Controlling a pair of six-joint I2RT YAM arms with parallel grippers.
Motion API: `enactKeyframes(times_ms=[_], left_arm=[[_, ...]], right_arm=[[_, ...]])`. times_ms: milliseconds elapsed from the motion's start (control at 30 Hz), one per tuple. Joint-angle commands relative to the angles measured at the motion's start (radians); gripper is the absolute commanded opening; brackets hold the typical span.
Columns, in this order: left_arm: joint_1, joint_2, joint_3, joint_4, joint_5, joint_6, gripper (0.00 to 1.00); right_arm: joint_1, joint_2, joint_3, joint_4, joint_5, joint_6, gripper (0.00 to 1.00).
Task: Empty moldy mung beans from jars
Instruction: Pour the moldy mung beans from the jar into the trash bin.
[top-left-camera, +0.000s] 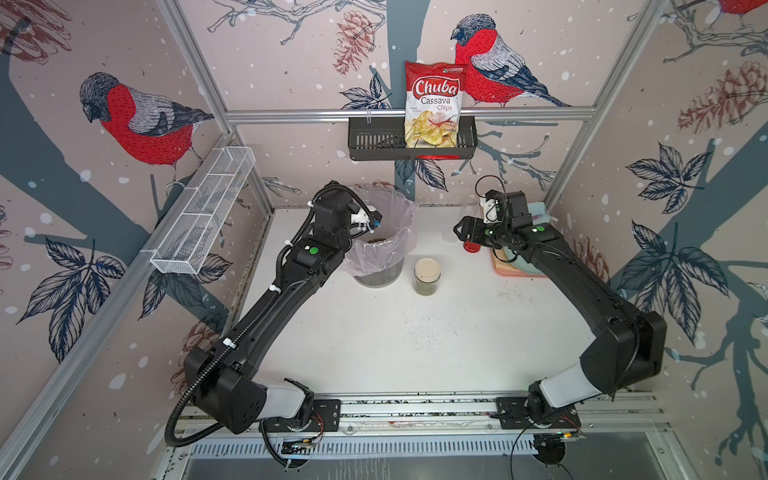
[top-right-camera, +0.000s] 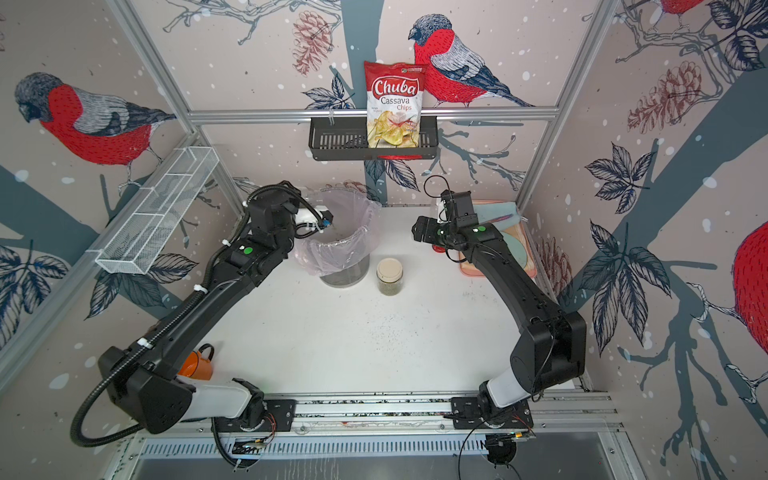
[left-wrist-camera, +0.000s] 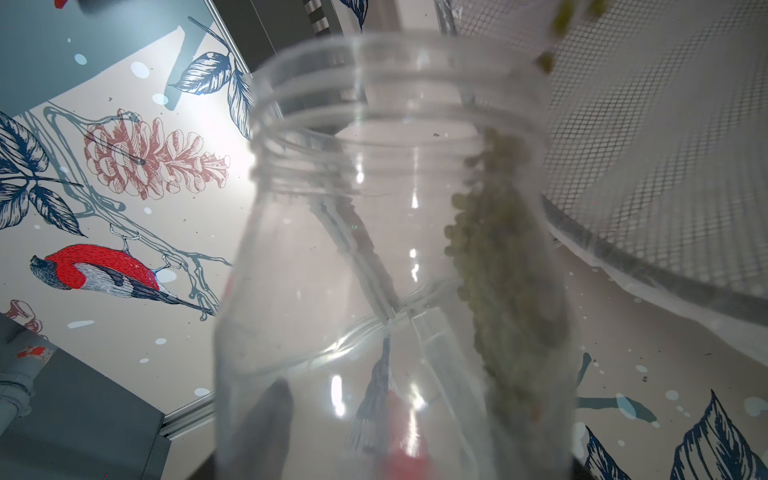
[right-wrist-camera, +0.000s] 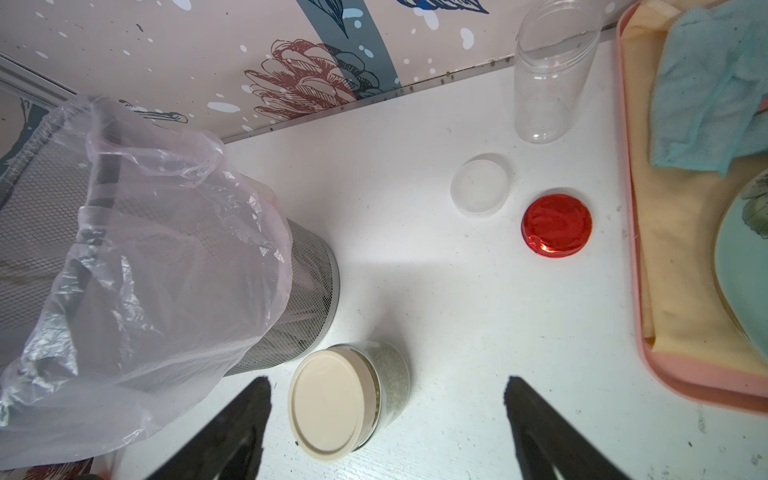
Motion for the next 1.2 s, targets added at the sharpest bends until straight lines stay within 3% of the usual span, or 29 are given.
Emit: enactKeyframes(times_ms=[0,1167], left_arm=[[0.003,-0.006,-0.001,0.025,0.023,0.053,0.61],[0.013,-0.006,-0.027,0.073,0.045,0.072,0.61]], right_arm=[[0.002,-0.009,-0.002,0.013,-0.003,0.004,0.89],[-0.003,-0.011,-0.015,0.018,0.003,0.006,0.89]])
